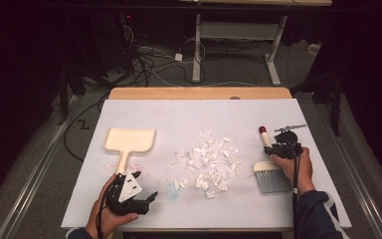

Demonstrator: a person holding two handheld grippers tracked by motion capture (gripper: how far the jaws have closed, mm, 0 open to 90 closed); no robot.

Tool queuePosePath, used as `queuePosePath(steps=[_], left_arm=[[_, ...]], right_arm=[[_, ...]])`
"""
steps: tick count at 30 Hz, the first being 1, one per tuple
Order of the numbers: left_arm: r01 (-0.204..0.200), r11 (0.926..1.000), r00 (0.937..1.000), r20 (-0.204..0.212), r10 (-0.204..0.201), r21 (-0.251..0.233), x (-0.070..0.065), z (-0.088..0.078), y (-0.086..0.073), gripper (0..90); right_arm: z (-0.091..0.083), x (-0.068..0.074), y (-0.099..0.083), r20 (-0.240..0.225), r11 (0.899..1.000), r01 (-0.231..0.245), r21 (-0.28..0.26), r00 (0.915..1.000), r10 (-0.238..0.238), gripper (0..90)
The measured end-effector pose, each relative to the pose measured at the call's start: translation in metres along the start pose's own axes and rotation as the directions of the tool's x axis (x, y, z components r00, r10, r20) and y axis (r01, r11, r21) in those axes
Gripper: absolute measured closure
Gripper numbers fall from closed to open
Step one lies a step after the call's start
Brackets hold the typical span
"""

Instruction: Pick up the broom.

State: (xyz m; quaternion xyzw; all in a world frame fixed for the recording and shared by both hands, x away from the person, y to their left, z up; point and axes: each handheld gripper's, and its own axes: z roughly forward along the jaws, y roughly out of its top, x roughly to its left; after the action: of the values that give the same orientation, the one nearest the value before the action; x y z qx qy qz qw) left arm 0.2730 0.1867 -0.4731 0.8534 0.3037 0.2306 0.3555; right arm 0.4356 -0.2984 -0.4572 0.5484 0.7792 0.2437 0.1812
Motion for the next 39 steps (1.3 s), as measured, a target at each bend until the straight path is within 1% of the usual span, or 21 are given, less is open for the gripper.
queuePosePath(steps=[2,6,11,16,18,20,21,22,23,24,26,27,28,32,33,34,35,36,37,38,39], left_arm=[[-0.003,1.0,1.0,0.005,0.003,0.001,0.0,0.0,0.001,16.5],[0.008,0.9999,0.9999,0.007,-0.008,-0.006,0.001,0.0,0.001,16.5],[0.001,1.0,1.0,0.002,-0.001,-0.002,0.001,-0.001,0.001,16.5],[0.019,0.9997,0.9998,-0.011,-0.019,-0.012,0.004,-0.003,0.001,16.6],[0.015,0.9998,0.9998,-0.011,-0.015,-0.013,0.004,-0.004,0.001,16.6],[0.012,0.9999,0.9999,-0.011,-0.012,-0.013,0.003,-0.004,0.001,16.6],[0.01,0.9998,0.9999,-0.011,-0.01,-0.014,0.003,-0.004,0.001,16.6],[0.01,0.9998,0.9999,-0.011,-0.01,-0.014,0.003,-0.004,0.001,16.6],[0.008,0.9999,0.9999,-0.012,-0.008,-0.012,0.002,-0.003,0.002,16.6],[0.01,0.9999,0.9999,-0.011,-0.01,-0.014,0.002,-0.003,0.002,16.6],[0.01,0.9998,0.9999,-0.01,-0.01,-0.016,0.002,-0.003,0.002,16.9],[0.016,0.9996,0.9998,-0.009,-0.016,-0.024,0.001,-0.004,0.005,16.9],[0.019,0.9993,0.9998,-0.01,-0.02,-0.032,0.001,-0.004,0.007,16.9],[0.042,0.9934,0.9991,0.015,-0.04,-0.106,-0.003,-0.011,0.027,17.8],[0.052,0.9905,0.9985,0.024,-0.05,-0.127,-0.006,-0.011,0.036,17.9],[0.052,0.9889,0.9984,0.032,-0.048,-0.139,-0.008,-0.011,0.041,18.6],[0.055,0.9856,0.9974,0.054,-0.047,-0.16,-0.012,-0.011,0.05,18.8],[0.056,0.984,0.9967,0.067,-0.045,-0.169,-0.015,-0.011,0.055,18.8],[0.057,0.9817,0.9959,0.079,-0.043,-0.182,-0.019,-0.01,0.063,18.8],[0.057,0.9817,0.9959,0.079,-0.043,-0.182,-0.019,-0.01,0.063,19.1],[0.058,0.9785,0.9942,0.1,-0.038,-0.198,-0.024,-0.008,0.072,19.1]], right_arm=[[0.0,0.001,-0.001,0.006,1.0,0.015,-0.014,0.9999,-0.015,71.0],[0.0,0.001,-0.002,0.005,0.999,0.023,-0.025,0.9997,-0.023,71.1],[-0.003,0.0,-0.003,-0.006,0.999,0.029,-0.043,0.9995,-0.03,71.2],[-0.017,0.003,-0.002,-0.001,0.993,0.054,-0.107,0.9985,-0.054,71.2],[-0.024,0.003,-0.003,0.008,0.989,0.055,-0.137,0.9985,-0.054,71.3],[-0.027,0.002,-0.003,-0.001,0.988,0.054,-0.147,0.9985,-0.055,71.3],[-0.034,0.002,-0.004,0.003,0.983,0.048,-0.175,0.9988,-0.048,71.3],[-0.034,0.002,-0.004,0.003,0.983,0.048,-0.175,0.9988,-0.048,71.3],[-0.043,0.001,-0.004,0.001,0.977,0.047,-0.21,0.9989,-0.048,71.3],[-0.048,0.001,-0.004,0.004,0.973,0.046,-0.226,0.9989,-0.047,71.3],[-0.052,0.001,-0.004,0.0,0.97,0.048,-0.239,0.9988,-0.05,71.3],[-0.061,0.001,-0.005,-0.002,0.961,0.048,-0.271,0.9987,-0.05,71.4],[-0.063,0.002,-0.005,-0.006,0.961,0.051,-0.272,0.9985,-0.054,71.4],[-0.074,0.004,-0.006,-0.017,0.948,0.042,-0.315,0.9986,-0.05,71.5],[-0.077,0.005,-0.006,-0.013,0.944,0.041,-0.326,0.9988,-0.048,71.5],[-0.081,0.007,-0.005,-0.014,0.94,0.047,-0.339,0.9984,-0.055,71.5],[-0.084,0.008,-0.005,-0.017,0.936,0.047,-0.348,0.9983,-0.056,71.5],[-0.089,0.01,-0.005,-0.018,0.928,0.049,-0.368,0.998,-0.06,71.5],[-0.092,0.013,-0.004,-0.018,0.925,0.053,-0.376,0.9978,-0.064,71.5],[-0.092,0.013,-0.004,-0.018,0.925,0.053,-0.376,0.9978,-0.064,71.5],[-0.096,0.015,-0.004,-0.019,0.92,0.06,-0.388,0.9971,-0.073,71.5]])
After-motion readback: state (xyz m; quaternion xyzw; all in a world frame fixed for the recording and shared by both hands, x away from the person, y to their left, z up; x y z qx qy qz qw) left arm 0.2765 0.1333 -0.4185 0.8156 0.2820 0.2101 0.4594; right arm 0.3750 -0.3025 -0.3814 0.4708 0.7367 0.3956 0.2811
